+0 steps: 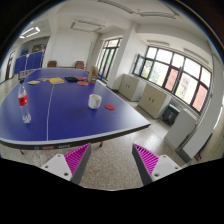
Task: Pour water
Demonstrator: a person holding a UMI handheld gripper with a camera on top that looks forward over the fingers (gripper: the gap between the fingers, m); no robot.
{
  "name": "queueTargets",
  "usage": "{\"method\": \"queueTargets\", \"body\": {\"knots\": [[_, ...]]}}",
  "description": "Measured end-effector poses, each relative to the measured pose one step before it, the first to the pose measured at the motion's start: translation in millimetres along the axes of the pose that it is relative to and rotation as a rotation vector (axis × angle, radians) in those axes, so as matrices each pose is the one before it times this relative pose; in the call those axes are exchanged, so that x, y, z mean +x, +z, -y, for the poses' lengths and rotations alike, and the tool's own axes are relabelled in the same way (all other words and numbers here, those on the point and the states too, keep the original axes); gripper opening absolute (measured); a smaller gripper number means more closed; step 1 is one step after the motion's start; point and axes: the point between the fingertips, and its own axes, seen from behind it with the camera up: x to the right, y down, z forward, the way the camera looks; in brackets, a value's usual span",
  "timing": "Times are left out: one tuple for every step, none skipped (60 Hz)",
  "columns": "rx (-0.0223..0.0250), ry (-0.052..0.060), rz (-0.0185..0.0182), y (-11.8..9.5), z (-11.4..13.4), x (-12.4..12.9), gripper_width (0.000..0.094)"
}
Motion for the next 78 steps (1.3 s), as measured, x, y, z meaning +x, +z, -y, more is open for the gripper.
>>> {"method": "queueTargets", "body": {"knots": [[-0.00685, -0.0087, 0.01106, -0.1, -5.96, -10.49, 0.0843], [-0.00657, -0.0095, 0.013, 0.46, -5.96, -11.62, 0.0845], [-0.00566, -0.0096, 0.01433, 0.4, -4.81, -12.22, 0.0847], [-0.00478, -0.01, 0.0154, -0.07, -4.31, -12.45, 0.0845], [-0.0035, -0.0097, 0.01579, -0.15, -4.25, -12.93, 0.0849], [-0.00344, -0.0086, 0.02012, -4.6, -0.89, 1.18, 0.0848], [0.00118, -0.0074, 0.01189, 1.52, -7.0, -27.5, 0.0848], [-0.00026, -0.0074, 0.01734, -0.15, -1.9, -13.61, 0.0848], [0.00121, -0.0065, 0.01828, 0.06, -0.86, -14.32, 0.085], [0.00353, -0.0053, 0.01973, 0.5, 0.02, -14.85, 0.0849], [0.00541, -0.0041, 0.02105, -0.65, 0.91, -15.16, 0.0851], [0.00706, -0.0031, 0.02193, 0.26, 1.88, -14.68, 0.0851], [0.00766, -0.003, 0.02272, 1.35, 2.88, -15.42, 0.0847], [0.00758, -0.0014, 0.02272, 1.39, 3.16, -15.75, 0.0851], [0.00459, 0.0003, 0.02386, -1.71, 6.47, -14.5, 0.0851], [0.00707, 0.0016, 0.02053, 5.5, 2.89, -13.77, 0.0847], [0.00729, 0.0034, 0.02235, 2.52, 4.59, -14.7, 0.085], [0.00807, 0.0047, 0.02196, 2.28, 5.1, -13.97, 0.0852], [0.00865, 0.0047, 0.02173, 2.95, 5.48, -13.14, 0.0854], [0.0082, 0.0049, 0.02118, 3.29, 5.78, -13.06, 0.0851], [0.00765, 0.005, 0.02002, 4.03, 5.82, -12.19, 0.0851], [0.00839, 0.0055, 0.0184, 4.44, 6.61, -11.76, 0.0851], [0.00992, 0.0058, 0.01665, 5.35, 6.93, -10.86, 0.0851], [0.01125, 0.0066, 0.01676, 9.98, 10.48, -11.53, 0.0852], [0.00983, 0.0042, 0.01128, 9.0, 4.79, -8.89, 0.0848], [0.00952, 0.0049, 0.01184, 6.27, 6.73, -8.61, 0.0848], [0.00817, 0.0047, 0.01074, 6.69, 6.12, -7.82, 0.0851], [0.00747, 0.0044, 0.00993, 6.35, 6.05, -7.32, 0.085], [0.00832, 0.0034, 0.0092, 6.61, 6.33, -6.85, 0.0851], [0.01019, 0.0029, 0.00885, 7.45, 6.86, -6.53, 0.085], [0.01101, 0.0019, 0.0078, 7.34, 6.49, -5.77, 0.085], [0.01231, 0.0021, 0.00897, 6.29, 6.51, -7.9, 0.0851], [0.00954, -0.0009, 0.00121, 15.56, 7.42, -2.71, 0.0851], [0.00931, -0.0007, 0.00297, 7.88, 5.59, -3.49, 0.085], [0.00921, -0.0007, 0.00263, 8.29, 5.62, -3.36, 0.0849], [0.00953, -0.001, 0.001, 7.91, 4.93, -1.98, 0.0849], [0.01008, -0.0006, 0.0005, 7.78, 5.17, -1.71, 0.0849], [0.00967, -0.0004, -0.0002, 7.77, 4.83, -1.75, 0.085], [0.00961, 0.0006, 0.00106, 8.13, 3.97, -0.89, 0.0851], [0.00845, -0.0004, 0.00113, 8.85, 3.67, -1.14, 0.085], [0.00827, 0.0001, -0.00037, 7.92, 4.13, -1.38, 0.0849], [0.00879, 0.0005, -0.00158, 7.29, 3.83, -0.74, 0.085], [0.00775, 0.0002, -0.00139, 7.7, 2.76, -0.61, 0.0848], [0.00612, 0.0001, -0.00037, 7.32, 2.03, -1.38, 0.085], [0.00505, -0.0006, 0.00011, 6.63, 1.34, -1.27, 0.0844], [0.00542, -0.0003, -0.00098, 6.18, 1.76, -0.67, 0.0839], [0.00574, 0.0002, -0.00196, 6.36, 1.18, -0.32, 0.083], [0.0065, 0.0014, -0.00124, 6.08, 0.75, 1.66, 0.0817], [0.00604, 0.0015, -0.00046, 4.68, 0.91, -0.08, 0.0807], [0.00503, 0.0008, -0.00168, 4.91, 0.92, -0.23, 0.0797], [0.00427, -0.0003, -0.00125, 3.59, 0.45, -0.2, 0.0778], [0.00315, -0.0015, 0.00075, 3.58, -0.19, -0.5, 0.0751], [0.00284, -0.0025, 0.0012, 3.35, -0.34, -0.83, 0.0719], [0.00326, -0.0033, 0.0, 2.75, -0.34, -0.32, 0.0667], [0.00233, -0.0028, -0.00511, 2.34, -0.35, 1.07, 0.0604], [0.00889, -0.0043, -0.01296, 1.65, 2.02, 3.38, 0.0529], [0.01098, 0.0002, -0.00391, 0.76, -0.4, 1.05, 0.0514], [0.00913, 0.0019, 0.00002, 1.91, 0.76, 4.49, 0.0511], [0.00996, -0.001, 0.00092, -0.08, 1.23, 0.09, 0.0506], [0.01195, -0.0012, 0.00499, 0.58, 1.45, -0.32, 0.0487], [0.00908, -0.0033, 0.00638, 0.58, 0.83, -0.81, 0.0474], [0.00463, -0.0039, 0.00554, 0.31, 0.02, -0.76, 0.0458], [-0.00098, -0.0058, 0.00421, 0.59, -1.17, 0.64, 0.0437], [0.00704, -0.005, 0.00344, -0.99, 0.89, -0.18, 0.0417], [0.00877, -0.0036, 0.00596, 0.47, 1.72, -0.83, 0.0406], [-0.00279, -0.0049, 0.00845, 0.2, -0.91, -1.65, 0.039], [0.00447, -0.0054, 0.00536, 0.12, -0.24, -4.55, 0.0384], [-0.00198, -0.0029, 0.00962, -0.21, -0.41, 0.45, 0.0386], [-0.00168, -0.0004, 0.01095, 0.39, 0.53, -0.85, 0.0356], [-0.0006, 0.0029, 0.00734, -0.15, -0.08, -0.03, 0.0352], [0.00305, 0.008, 0.00613, 0.33, 1.23, 0.27, 0.0354], [-0.0038, 0.0057, 0.00761, -0.3, -0.64, -0.75, 0.0354], [-0.00166, 0.0057, 0.00951, -0.07, 0.3, -1.57, 0.0353], [-0.00278, 0.0005, 0.00703, 2.39, -3.1, -1.66, 0.0355], [-0.00243, 0.0042, 0.00561, -3.6, 1.24, -1.25, 0.0354], [-0.00166, 0.0021, 0.00188, 0.15, 0.51, 0.46, 0.0315], [0.00536, 0.0033, -0.00576, -2.03, 2.31, 1.49, 0.0316], [-0.00071, 0.0005, -0.00206, -0.37, 0.59, 0.64, 0.0318]]}}
